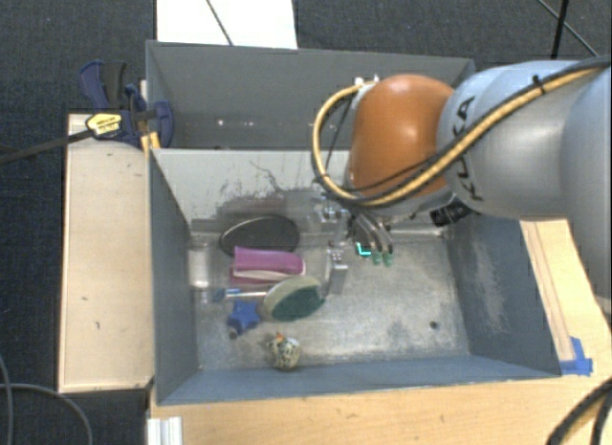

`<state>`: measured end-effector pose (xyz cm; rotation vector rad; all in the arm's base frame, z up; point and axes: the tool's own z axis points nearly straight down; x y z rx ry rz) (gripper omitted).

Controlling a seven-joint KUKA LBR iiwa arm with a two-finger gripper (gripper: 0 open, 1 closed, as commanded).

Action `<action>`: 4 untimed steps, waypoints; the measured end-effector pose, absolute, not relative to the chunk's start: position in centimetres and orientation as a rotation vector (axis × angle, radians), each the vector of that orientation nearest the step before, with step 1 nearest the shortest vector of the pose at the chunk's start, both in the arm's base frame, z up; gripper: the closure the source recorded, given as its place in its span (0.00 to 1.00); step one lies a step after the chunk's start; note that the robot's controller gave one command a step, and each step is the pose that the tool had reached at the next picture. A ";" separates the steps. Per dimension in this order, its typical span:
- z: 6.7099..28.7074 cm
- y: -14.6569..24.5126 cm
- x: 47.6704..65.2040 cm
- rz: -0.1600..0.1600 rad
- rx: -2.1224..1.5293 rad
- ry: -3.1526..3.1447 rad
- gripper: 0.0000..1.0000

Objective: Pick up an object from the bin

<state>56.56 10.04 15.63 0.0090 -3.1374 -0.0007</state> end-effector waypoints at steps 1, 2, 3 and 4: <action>7.4 17.4 55.5 0.002 0.368 -3.124 0.00; 10.0 16.1 58.9 -0.001 1.079 -2.948 0.00; 10.4 23.3 56.5 0.002 1.243 -2.883 0.00; 7.1 22.8 56.5 0.023 0.757 -3.032 0.00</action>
Offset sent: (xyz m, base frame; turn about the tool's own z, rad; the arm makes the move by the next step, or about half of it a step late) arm -0.0131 0.0725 -0.0863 -0.2282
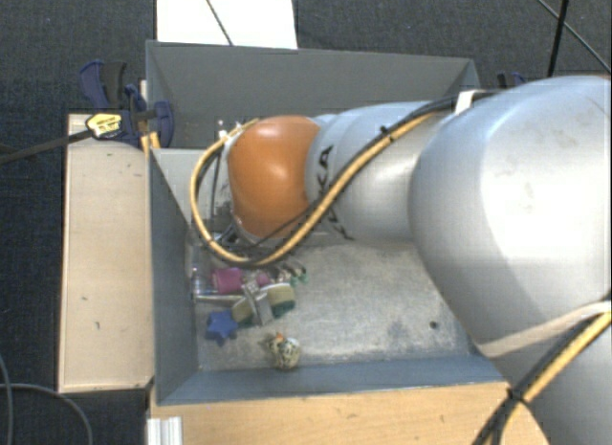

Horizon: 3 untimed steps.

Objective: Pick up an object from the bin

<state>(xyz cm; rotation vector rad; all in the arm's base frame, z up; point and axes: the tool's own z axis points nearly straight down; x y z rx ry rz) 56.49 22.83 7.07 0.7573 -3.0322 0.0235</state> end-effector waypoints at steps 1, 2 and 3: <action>7.1 19.0 57.4 -0.003 0.426 -3.109 0.00; 7.2 19.1 57.5 -0.004 0.427 -3.111 1.00; 13.8 19.1 57.6 -0.002 0.428 -3.119 1.00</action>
Offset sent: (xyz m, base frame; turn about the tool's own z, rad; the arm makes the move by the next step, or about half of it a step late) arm 0.0094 -0.0392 -0.0007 0.2170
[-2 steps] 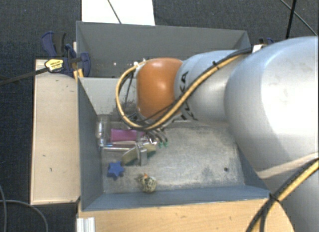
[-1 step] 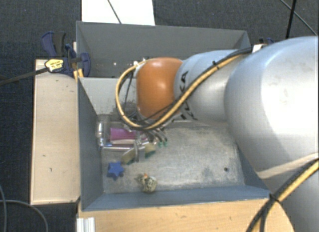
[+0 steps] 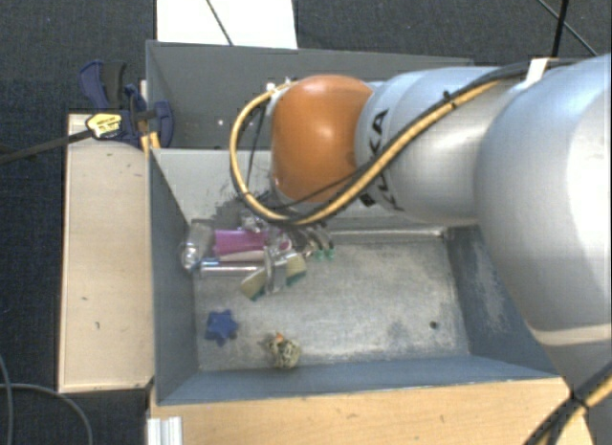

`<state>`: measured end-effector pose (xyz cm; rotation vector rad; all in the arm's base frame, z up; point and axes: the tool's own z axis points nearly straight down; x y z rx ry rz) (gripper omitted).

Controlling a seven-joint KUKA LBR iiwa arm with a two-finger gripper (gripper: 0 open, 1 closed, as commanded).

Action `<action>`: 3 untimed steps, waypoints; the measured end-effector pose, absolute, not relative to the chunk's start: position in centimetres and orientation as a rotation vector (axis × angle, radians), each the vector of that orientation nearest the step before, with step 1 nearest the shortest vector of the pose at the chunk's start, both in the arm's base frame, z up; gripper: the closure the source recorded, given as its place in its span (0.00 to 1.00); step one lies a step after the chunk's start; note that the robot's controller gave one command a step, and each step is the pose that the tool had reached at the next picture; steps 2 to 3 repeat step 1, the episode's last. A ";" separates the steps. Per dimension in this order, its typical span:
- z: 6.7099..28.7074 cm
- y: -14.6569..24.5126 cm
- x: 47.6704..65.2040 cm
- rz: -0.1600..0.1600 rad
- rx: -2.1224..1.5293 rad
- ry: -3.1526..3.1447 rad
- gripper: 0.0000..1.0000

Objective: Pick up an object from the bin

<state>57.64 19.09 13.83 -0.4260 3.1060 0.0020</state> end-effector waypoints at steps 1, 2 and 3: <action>18.1 19.1 57.8 0.002 -0.423 3.107 1.00; 18.1 19.1 57.8 0.002 -0.423 3.107 1.00; 18.1 19.1 57.8 0.002 -0.423 3.107 1.00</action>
Offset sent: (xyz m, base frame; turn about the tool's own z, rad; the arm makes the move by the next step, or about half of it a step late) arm 0.0001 0.0000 0.0402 0.0000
